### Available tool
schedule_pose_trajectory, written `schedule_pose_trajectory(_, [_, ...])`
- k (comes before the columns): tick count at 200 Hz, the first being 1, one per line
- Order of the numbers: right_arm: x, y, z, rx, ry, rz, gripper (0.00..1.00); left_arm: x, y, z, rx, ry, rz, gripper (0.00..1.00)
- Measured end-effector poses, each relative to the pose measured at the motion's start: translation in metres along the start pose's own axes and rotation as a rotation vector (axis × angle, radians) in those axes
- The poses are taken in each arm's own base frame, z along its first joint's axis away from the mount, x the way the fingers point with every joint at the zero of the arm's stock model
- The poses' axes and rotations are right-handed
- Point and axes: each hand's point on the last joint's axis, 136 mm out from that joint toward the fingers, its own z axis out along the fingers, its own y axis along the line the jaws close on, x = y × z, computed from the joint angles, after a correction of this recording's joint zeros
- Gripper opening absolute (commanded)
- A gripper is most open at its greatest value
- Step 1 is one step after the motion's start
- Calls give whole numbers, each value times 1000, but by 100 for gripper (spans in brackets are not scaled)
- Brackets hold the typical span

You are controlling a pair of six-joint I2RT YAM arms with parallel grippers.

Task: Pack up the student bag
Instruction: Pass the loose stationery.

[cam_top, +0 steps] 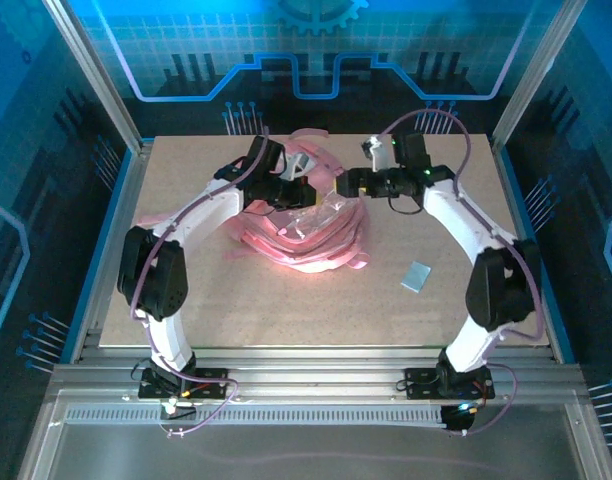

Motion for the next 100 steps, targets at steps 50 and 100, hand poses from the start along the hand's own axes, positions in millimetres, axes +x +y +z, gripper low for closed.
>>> schedule_pose_trajectory(50, [25, 2, -29, -3, -115, 147, 88, -10, -3, -8, 78, -173, -179, 0])
schedule_pose_trajectory(100, [40, 3, -17, -91, -145, 184, 82, -6, -2, -6, 155, -236, -329, 0])
